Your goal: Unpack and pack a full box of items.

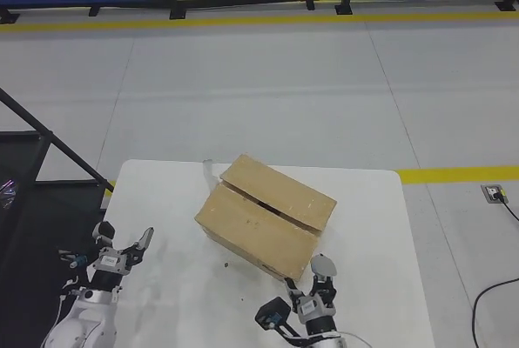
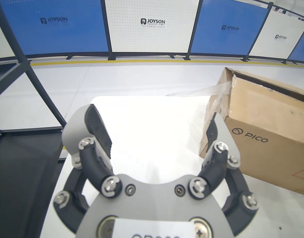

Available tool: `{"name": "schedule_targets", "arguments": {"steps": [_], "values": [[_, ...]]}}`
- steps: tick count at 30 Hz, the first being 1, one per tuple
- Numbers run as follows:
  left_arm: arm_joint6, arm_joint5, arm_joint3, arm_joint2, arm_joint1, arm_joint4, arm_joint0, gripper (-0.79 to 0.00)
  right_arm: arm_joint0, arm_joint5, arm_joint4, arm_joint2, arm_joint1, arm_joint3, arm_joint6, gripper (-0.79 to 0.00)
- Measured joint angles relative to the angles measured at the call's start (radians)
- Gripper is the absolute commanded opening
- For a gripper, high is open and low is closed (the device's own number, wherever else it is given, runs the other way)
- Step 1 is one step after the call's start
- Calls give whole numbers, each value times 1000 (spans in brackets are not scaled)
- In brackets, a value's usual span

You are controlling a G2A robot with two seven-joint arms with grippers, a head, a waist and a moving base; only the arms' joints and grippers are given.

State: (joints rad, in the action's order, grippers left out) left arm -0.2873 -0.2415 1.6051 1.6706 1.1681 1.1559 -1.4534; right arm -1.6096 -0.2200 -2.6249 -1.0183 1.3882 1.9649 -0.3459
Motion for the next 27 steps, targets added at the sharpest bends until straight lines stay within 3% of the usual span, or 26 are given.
{"name": "schedule_targets", "arguments": {"steps": [8,15,27], "values": [[52,27,-48,-16,0,43,62,0,-62,-39,140,-90,-7,87,65,0],[57,22,-119,-68,-3,193,178,0,-134,26,488,-158,-19,191,328,0],[0,-101,-433,-253,11,347,460,0,-133,24,477,-157,-19,190,312,0]]}}
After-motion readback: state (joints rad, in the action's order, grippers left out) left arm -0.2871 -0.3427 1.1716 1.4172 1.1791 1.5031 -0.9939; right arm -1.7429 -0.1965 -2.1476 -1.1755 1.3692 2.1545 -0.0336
